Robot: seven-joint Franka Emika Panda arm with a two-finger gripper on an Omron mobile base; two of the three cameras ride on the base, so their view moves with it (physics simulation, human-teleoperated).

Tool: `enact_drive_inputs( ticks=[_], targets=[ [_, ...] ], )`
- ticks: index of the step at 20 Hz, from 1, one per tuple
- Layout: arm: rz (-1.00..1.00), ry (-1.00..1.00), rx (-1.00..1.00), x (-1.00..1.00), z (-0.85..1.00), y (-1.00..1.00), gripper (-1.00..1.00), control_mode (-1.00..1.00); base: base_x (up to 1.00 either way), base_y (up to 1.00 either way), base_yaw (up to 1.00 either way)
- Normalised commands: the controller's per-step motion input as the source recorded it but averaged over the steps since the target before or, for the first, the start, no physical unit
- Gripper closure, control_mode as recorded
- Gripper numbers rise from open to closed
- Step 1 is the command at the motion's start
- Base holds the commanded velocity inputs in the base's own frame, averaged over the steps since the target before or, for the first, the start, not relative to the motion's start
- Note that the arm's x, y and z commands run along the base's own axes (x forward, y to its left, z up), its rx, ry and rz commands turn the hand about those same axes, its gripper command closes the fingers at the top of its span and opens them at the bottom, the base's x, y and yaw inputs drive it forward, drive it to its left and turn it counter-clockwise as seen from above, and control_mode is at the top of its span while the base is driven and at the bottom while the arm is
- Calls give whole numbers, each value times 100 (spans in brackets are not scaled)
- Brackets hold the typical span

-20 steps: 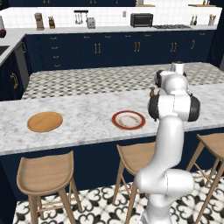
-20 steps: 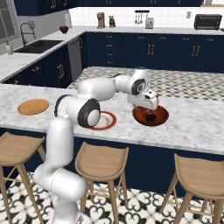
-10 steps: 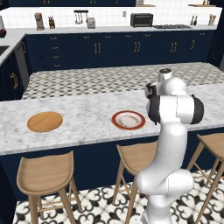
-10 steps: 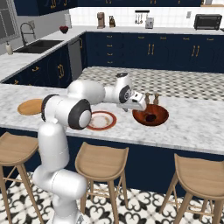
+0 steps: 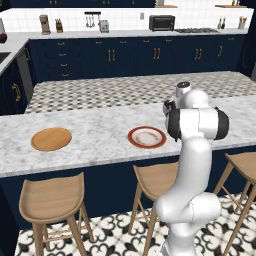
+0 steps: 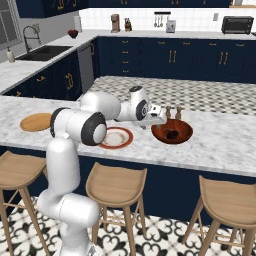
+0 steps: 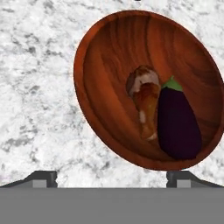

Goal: Pick the chicken drumstick and eggplant from their plates and place them in the bowl. Then put the bowl in the fridge.

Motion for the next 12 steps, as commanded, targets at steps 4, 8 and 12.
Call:
enact_drive_inputs(
  ticks=[4,8,12],
  targets=[
    [19,9,-18,2,-26,2,-100,-100,0,0,0],
    [14,5,-6,31,-18,0,-100,-100,0,0,0],
    [10,7,0,47,-10,0,-100,-100,0,0,0]
  ],
)
